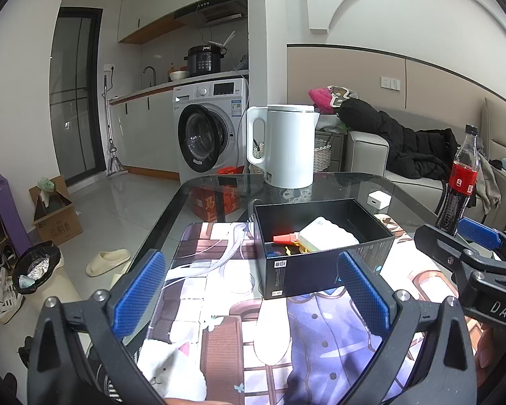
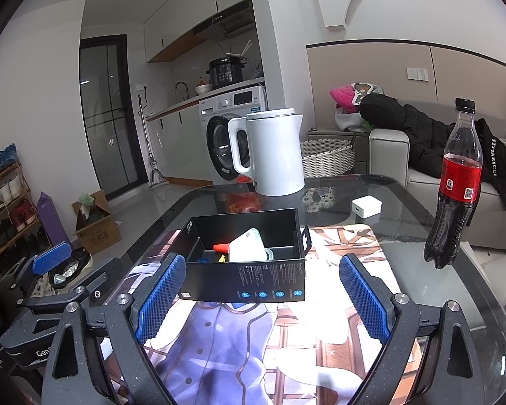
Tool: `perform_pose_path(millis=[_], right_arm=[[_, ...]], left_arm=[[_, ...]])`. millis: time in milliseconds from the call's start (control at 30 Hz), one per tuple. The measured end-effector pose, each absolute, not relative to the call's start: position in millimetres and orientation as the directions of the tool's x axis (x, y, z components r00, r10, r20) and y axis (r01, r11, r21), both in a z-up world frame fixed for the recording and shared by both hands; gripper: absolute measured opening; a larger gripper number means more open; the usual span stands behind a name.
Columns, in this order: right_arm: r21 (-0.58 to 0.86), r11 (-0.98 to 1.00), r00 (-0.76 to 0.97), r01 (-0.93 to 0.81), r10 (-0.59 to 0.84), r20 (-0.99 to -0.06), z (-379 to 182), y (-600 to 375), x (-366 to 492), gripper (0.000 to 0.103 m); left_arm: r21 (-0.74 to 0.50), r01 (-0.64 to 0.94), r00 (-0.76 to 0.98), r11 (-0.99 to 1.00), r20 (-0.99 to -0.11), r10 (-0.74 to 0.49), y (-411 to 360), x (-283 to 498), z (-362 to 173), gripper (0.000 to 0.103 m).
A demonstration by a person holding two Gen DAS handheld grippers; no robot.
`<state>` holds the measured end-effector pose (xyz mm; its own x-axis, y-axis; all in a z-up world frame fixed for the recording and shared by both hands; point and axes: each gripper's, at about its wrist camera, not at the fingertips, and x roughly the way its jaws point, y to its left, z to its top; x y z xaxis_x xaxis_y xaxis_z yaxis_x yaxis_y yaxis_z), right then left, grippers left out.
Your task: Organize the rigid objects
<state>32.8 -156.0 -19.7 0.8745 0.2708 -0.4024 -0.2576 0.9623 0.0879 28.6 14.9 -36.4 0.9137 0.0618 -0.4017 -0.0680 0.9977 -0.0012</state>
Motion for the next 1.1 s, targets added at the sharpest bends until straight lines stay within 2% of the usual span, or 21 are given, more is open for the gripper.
perform_pose_path(millis=[1100], right_arm=[[0.087,0.962,0.873,-0.259,0.272,-0.404,-20.1,-155.4,32.9,0.094]], left_arm=[[0.011,-0.078,0.914,0.997,-0.399,0.076,9.3,26.3,-36.8,0.102]])
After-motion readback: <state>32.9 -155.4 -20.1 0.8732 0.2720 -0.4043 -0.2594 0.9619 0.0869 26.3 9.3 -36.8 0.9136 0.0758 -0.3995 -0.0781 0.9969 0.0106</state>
